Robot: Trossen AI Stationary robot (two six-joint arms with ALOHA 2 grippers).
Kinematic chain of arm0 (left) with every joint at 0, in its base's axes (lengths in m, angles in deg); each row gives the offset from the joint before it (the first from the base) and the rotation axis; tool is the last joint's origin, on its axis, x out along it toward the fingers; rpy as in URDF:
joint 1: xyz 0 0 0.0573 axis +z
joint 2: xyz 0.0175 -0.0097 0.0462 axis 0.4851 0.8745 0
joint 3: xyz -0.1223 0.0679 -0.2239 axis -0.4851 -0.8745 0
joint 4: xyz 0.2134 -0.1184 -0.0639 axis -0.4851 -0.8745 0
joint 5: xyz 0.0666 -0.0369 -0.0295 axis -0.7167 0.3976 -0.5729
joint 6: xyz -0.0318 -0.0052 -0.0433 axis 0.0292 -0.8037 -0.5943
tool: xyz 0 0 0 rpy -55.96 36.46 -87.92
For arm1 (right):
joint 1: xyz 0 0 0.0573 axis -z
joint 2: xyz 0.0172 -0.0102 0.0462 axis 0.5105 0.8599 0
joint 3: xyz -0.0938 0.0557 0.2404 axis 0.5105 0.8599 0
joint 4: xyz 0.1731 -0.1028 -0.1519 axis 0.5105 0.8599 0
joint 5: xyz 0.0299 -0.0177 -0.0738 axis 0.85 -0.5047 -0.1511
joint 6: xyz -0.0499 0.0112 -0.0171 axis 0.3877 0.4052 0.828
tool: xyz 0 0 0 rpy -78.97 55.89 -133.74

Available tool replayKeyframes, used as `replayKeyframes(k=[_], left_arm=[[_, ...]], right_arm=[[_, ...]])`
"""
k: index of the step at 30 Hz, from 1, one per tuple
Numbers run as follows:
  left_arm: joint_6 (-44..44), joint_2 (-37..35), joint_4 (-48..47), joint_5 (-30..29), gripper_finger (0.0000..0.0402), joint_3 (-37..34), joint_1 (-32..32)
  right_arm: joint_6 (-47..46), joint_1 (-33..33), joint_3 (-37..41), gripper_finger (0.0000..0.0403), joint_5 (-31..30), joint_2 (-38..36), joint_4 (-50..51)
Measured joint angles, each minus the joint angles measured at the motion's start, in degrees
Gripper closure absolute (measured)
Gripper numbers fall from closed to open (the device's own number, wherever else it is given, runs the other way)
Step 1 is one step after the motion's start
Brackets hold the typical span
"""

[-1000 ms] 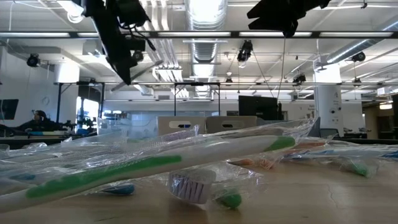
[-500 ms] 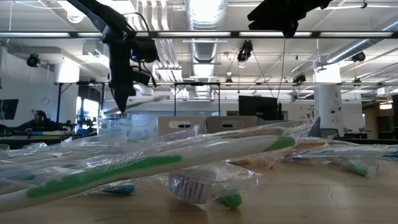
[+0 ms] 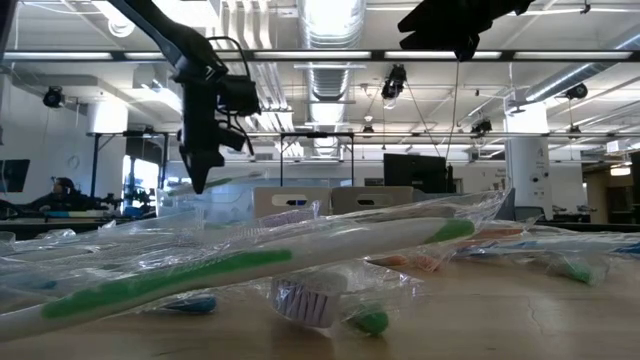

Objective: Pick & Place Toothbrushes
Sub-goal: Put the green toothbrush into the transparent bin

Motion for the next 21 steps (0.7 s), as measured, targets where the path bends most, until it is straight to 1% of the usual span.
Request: replayKeyframes(k=[4,14,21], left_arm=[[-1.11,0.57,0.26,1.53,0.0372,0.11,0.78],[-2.82,4.03,1.29,1.57,0.0372,0.11,1.47],[-3.51,6.43,2.57,1.56,0.0372,0.11,2.03]], right_arm=[[0.00,0.00,0.00,0.0207,0.00,0.00,0.00],[0.00,0.00,0.00,0.0233,0.01,0.00,-0.01],[0.02,0.00,0.00,0.0236,0.01,0.00,0.00]])
